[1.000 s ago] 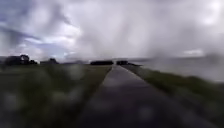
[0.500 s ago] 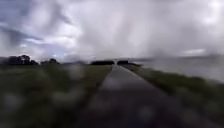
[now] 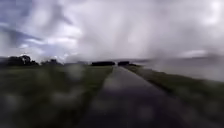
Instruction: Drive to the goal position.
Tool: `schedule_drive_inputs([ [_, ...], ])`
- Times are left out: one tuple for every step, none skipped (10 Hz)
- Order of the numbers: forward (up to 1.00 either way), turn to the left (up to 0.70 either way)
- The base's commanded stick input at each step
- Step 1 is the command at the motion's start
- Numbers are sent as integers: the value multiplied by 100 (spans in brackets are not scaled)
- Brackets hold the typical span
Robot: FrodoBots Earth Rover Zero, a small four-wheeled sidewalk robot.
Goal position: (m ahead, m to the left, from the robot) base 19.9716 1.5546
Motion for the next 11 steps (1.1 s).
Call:
schedule_drive_inputs([
  [70, 0],
  [70, 0],
  [70, 0],
  [70, 0],
  [70, 0],
  [70, 0],
  [70, 0],
  [70, -4],
  [70, -21],
  [70, -35],
  [70, -35],
])
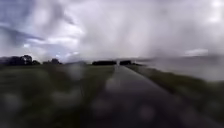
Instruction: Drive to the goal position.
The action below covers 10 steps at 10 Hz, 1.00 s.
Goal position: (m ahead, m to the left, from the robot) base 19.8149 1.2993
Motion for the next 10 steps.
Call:
schedule_drive_inputs([
  [70, -35],
  [70, -23],
  [70, -9],
  [70, 0],
  [70, 0],
  [70, 0],
  [70, 0],
  [70, 0],
  [70, 0],
  [70, 0],
])
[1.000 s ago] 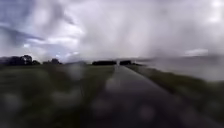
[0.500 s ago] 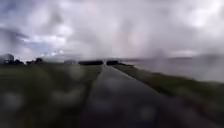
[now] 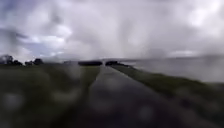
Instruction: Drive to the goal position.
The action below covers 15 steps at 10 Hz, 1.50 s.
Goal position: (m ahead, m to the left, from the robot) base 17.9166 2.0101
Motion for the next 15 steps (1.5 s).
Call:
schedule_drive_inputs([
  [70, 0],
  [70, 0],
  [70, 0],
  [70, 0],
  [70, 0],
  [70, 0],
  [70, 0],
  [70, 0],
  [70, 0],
  [70, 0],
  [70, 0],
  [70, 0],
  [70, 0],
  [70, 0],
  [70, 0],
])
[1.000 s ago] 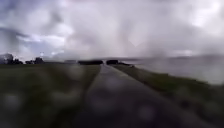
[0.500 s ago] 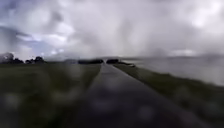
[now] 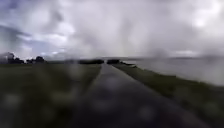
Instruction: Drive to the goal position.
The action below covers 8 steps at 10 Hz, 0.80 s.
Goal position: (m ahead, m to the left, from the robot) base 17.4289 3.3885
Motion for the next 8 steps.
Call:
schedule_drive_inputs([
  [70, 0],
  [70, 0],
  [70, 0],
  [70, 0],
  [70, 0],
  [70, 0],
  [70, 0],
  [70, 0],
])
